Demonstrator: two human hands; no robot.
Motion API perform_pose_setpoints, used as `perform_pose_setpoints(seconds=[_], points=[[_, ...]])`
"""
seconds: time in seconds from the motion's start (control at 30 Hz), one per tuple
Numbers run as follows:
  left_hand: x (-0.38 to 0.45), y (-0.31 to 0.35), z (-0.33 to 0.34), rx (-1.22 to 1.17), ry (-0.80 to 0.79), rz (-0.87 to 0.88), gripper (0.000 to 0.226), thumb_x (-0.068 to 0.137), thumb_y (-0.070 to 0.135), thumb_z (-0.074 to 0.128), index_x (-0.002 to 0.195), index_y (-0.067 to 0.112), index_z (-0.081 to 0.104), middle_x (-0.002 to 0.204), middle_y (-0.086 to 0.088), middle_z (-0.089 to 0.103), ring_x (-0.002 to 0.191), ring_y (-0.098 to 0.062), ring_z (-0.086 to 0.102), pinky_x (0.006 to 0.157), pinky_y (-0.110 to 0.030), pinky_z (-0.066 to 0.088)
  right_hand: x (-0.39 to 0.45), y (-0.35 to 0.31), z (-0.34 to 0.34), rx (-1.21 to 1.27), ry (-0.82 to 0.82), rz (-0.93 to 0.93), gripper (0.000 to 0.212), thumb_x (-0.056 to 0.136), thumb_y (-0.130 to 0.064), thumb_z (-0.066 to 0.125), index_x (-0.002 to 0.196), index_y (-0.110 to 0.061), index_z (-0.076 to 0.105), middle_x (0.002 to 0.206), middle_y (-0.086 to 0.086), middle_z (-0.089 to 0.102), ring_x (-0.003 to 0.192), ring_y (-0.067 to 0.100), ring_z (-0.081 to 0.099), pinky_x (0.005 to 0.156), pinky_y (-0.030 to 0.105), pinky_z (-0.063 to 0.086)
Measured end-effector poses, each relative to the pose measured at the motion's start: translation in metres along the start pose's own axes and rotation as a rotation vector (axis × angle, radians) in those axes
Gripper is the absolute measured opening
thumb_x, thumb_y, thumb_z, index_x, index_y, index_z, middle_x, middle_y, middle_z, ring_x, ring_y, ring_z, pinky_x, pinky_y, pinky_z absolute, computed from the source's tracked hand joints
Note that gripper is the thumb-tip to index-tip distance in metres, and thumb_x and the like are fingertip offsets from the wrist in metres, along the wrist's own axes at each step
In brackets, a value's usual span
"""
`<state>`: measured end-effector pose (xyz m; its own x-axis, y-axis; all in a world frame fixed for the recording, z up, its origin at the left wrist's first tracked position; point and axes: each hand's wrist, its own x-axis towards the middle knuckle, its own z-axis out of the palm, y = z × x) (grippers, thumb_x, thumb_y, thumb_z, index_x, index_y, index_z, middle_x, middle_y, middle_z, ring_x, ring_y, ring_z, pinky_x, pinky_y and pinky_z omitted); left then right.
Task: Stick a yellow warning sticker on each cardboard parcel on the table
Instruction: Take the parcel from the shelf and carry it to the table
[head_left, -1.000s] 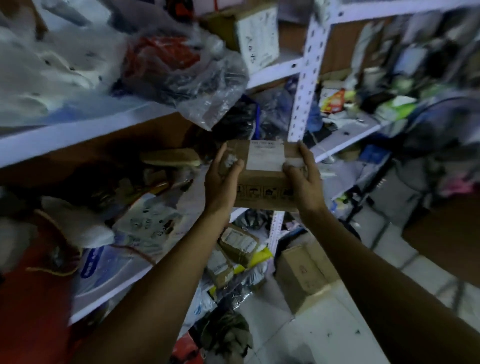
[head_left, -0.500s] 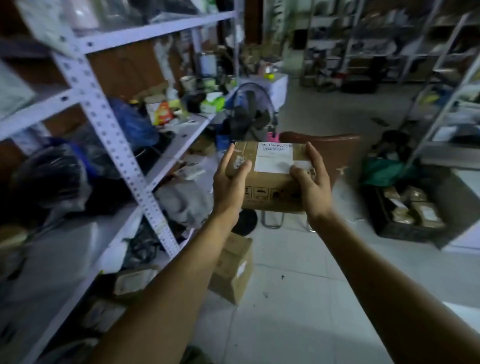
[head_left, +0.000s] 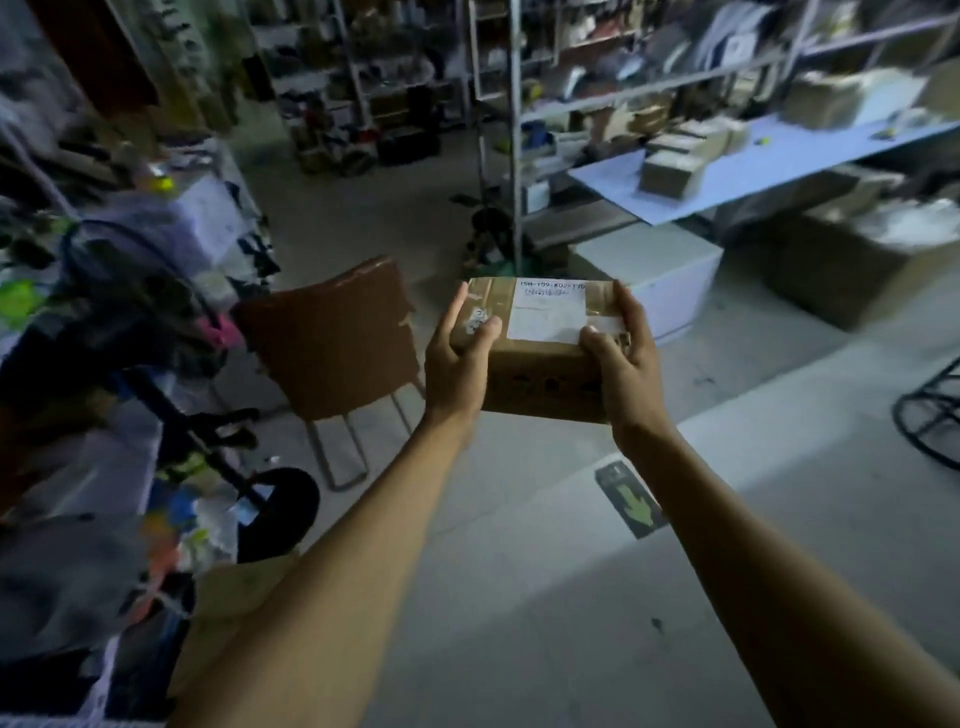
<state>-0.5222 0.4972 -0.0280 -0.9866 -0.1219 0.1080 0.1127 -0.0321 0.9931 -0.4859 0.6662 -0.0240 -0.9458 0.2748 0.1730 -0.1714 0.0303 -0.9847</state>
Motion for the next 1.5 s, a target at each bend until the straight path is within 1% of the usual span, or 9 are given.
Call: perform_pose_setpoints(seconds=[0.07, 0.17, 0.3, 0.5, 0.73, 0.9, 1.17, 1.37, 1.5], points=[[0.011, -0.008, 0.033, -0.027, -0.082, -0.024, 0.047, 0.08, 0.053, 0.067, 0.117, 0.074, 0.048, 0.114, 0.038, 0.057, 0.1, 0.008, 0.064, 0.073, -0.016, 0.056, 0.012, 0.007, -0.028, -0.013, 0.044, 0.018, 0.06, 0.085, -0.042, 0.056, 0.141, -0.054, 0.038, 0.138, -0.01, 0.043, 0.119, 0.019, 0.053, 0.104, 0.047, 0.048], [0.028, -0.024, 0.076, -0.081, -0.159, -0.062, 0.054, 0.078, 0.047, 0.068, 0.127, 0.064, 0.051, 0.121, 0.026, 0.059, 0.102, 0.004, 0.066, 0.078, -0.02, 0.057, 0.034, 0.019, -0.058, -0.023, 0.122, 0.044, 0.058, 0.084, -0.04, 0.056, 0.135, -0.059, 0.037, 0.141, -0.005, 0.042, 0.122, 0.026, 0.053, 0.105, 0.05, 0.048], [0.065, -0.052, 0.126, -0.109, -0.239, -0.084, 0.063, 0.083, 0.037, 0.066, 0.143, 0.044, 0.046, 0.122, 0.021, 0.06, 0.105, -0.002, 0.066, 0.081, -0.023, 0.057, 0.072, 0.042, -0.085, -0.037, 0.206, 0.08, 0.058, 0.084, -0.037, 0.056, 0.132, -0.062, 0.036, 0.123, -0.024, 0.043, 0.118, 0.025, 0.056, 0.102, 0.051, 0.05], [0.155, -0.086, 0.188, -0.11, -0.356, -0.095, 0.063, 0.085, 0.035, 0.064, 0.144, 0.043, 0.045, 0.127, 0.015, 0.058, 0.11, 0.001, 0.062, 0.083, -0.02, 0.057, 0.158, 0.078, -0.105, -0.087, 0.313, 0.094, 0.065, 0.085, -0.035, 0.055, 0.146, -0.048, 0.033, 0.131, -0.017, 0.041, 0.119, 0.021, 0.054, 0.099, 0.043, 0.053], [0.265, -0.115, 0.246, -0.094, -0.467, -0.114, 0.058, 0.082, 0.037, 0.067, 0.137, 0.041, 0.053, 0.122, 0.023, 0.06, 0.108, 0.006, 0.063, 0.081, -0.015, 0.054, 0.263, 0.112, -0.116, -0.141, 0.415, 0.132, 0.07, 0.085, -0.035, 0.056, 0.15, -0.044, 0.031, 0.148, -0.004, 0.037, 0.127, 0.024, 0.051, 0.105, 0.052, 0.048], [0.321, -0.13, 0.3, -0.054, -0.566, -0.128, 0.048, 0.081, 0.04, 0.067, 0.124, 0.056, 0.056, 0.116, 0.029, 0.063, 0.108, 0.005, 0.063, 0.081, -0.014, 0.053, 0.321, 0.136, -0.146, -0.163, 0.483, 0.164, 0.072, 0.085, -0.036, 0.057, 0.151, -0.043, 0.031, 0.16, 0.004, 0.029, 0.137, 0.027, 0.042, 0.108, 0.053, 0.045], [0.394, -0.162, 0.427, -0.048, -0.702, -0.156, 0.061, 0.089, 0.031, 0.065, 0.146, 0.035, 0.043, 0.139, 0.001, 0.057, 0.118, -0.01, 0.062, 0.088, -0.022, 0.055, 0.42, 0.178, -0.232, -0.124, 0.559, 0.18, 0.071, 0.086, -0.038, 0.059, 0.149, -0.049, 0.029, 0.161, 0.001, 0.027, 0.14, 0.025, 0.04, 0.109, 0.052, 0.043], [0.438, -0.172, 0.539, -0.049, -0.725, -0.211, 0.055, 0.09, 0.032, 0.063, 0.141, 0.042, 0.045, 0.142, 0.0, 0.056, 0.125, -0.018, 0.059, 0.101, -0.038, 0.052, 0.506, 0.191, -0.318, -0.12, 0.571, 0.174, 0.068, 0.085, -0.038, 0.058, 0.146, -0.053, 0.031, 0.16, 0.0, 0.03, 0.141, 0.023, 0.04, 0.111, 0.052, 0.042], [0.468, -0.178, 0.605, -0.045, -0.701, -0.199, 0.045, 0.087, 0.036, 0.066, 0.122, 0.061, 0.052, 0.141, 0.003, 0.057, 0.125, -0.017, 0.059, 0.103, -0.042, 0.051, 0.559, 0.196, -0.365, -0.125, 0.565, 0.18, 0.067, 0.085, -0.04, 0.057, 0.144, -0.056, 0.03, 0.159, -0.004, 0.031, 0.138, 0.02, 0.043, 0.109, 0.051, 0.044]])
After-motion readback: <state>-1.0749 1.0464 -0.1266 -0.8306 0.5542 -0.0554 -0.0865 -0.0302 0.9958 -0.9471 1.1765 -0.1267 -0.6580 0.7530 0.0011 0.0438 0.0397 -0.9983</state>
